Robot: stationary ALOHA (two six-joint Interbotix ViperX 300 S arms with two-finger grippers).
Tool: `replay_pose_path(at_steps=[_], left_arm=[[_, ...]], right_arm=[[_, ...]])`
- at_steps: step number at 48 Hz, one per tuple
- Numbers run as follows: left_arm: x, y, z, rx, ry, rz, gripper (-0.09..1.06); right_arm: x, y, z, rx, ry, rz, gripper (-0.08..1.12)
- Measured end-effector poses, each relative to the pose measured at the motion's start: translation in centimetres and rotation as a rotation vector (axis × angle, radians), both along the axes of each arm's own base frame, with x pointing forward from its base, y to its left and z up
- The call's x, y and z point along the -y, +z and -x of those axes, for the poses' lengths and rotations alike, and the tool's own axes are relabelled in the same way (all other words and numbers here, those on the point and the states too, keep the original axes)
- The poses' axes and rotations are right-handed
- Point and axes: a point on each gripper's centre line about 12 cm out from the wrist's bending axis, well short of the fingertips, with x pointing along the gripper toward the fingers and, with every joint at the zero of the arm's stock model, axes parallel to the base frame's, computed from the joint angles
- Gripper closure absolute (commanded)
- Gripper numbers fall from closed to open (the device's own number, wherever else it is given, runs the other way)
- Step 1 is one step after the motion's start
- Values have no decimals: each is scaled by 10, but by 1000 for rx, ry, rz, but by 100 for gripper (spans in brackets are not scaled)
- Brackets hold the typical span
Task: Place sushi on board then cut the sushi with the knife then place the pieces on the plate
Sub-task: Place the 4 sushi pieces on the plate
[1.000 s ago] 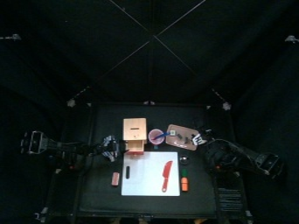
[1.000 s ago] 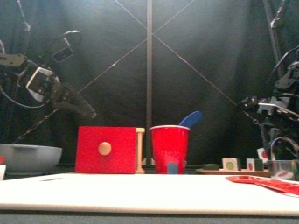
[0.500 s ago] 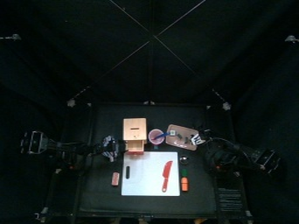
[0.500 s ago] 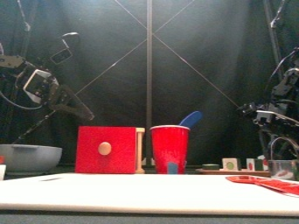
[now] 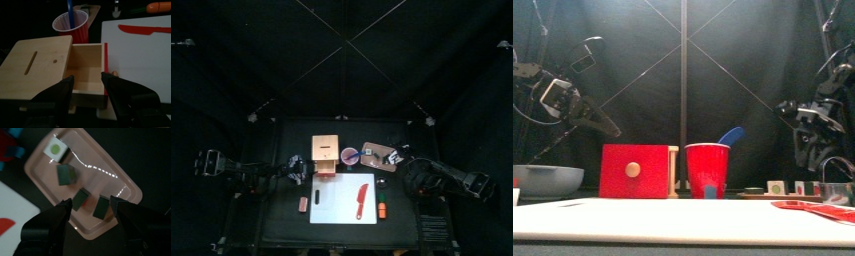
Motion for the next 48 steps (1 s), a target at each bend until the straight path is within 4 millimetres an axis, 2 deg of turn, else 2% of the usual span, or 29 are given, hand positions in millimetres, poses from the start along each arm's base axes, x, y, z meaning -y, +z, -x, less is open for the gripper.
replay_pose_path(at_steps=[8, 22, 34, 38, 42, 48], left_arm=[[1, 13, -3, 47, -6, -5, 12], [2, 38, -4, 139, -8, -8, 12], [5, 51, -4, 200, -16, -11, 12], [7, 54, -6, 212, -19, -6, 12], [9, 58, -8, 226, -26, -2, 12], [11, 62, -11, 239, -30, 5, 12]], right_arm=[[-25, 42, -16, 109, 169, 129, 11], [-93, 68, -63, 360, 529, 244, 11], [-152, 68, -101, 566, 799, 314, 11], [-162, 66, -108, 619, 827, 316, 11], [-171, 48, -118, 650, 843, 295, 11], [-173, 28, -127, 672, 814, 268, 11]])
